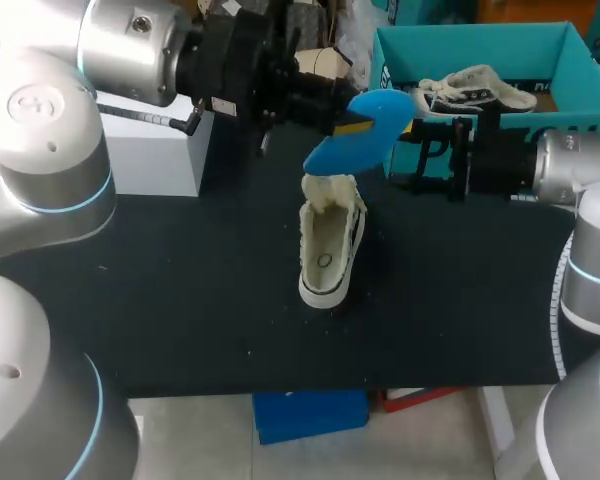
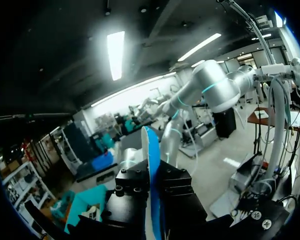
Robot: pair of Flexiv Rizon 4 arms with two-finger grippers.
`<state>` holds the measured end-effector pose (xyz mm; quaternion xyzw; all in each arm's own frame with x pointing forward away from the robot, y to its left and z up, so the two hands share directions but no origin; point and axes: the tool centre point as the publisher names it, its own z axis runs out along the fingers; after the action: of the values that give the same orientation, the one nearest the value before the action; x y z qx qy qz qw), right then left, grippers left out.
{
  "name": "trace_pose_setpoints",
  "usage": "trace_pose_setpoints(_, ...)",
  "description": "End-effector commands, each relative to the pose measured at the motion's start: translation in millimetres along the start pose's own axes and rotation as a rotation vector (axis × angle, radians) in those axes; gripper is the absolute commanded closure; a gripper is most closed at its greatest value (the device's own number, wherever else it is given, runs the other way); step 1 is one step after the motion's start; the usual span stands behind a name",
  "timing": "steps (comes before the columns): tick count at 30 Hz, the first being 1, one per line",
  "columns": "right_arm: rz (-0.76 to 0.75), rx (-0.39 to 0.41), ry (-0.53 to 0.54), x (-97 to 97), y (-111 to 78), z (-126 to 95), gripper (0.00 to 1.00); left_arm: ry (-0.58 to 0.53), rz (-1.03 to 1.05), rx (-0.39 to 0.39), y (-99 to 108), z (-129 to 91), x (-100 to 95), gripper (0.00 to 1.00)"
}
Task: Take the shoe out of the shoebox, open the shoe tongue, remove and reinsert the insole, then place the shoe into the shoebox
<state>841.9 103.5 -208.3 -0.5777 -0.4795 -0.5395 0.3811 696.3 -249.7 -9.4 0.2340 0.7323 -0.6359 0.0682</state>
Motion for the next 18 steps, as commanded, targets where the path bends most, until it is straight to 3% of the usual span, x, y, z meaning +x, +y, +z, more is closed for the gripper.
trace_pose_setpoints(1,0.000,-0.003,0.000,-0.7,-0.4,2,0.00,0.000,0.000,-0.003,0,3,-0.8,1.00)
trace_pose_setpoints(12,0.000,-0.003,0.000,-0.7,-0.4,2,0.00,0.000,0.000,-0.003,0,3,-0.8,1.00)
trace_pose_setpoints(18,0.000,-0.003,0.000,-0.7,-0.4,2,0.00,0.014,0.235,-0.023,3,18,44.1,1.00)
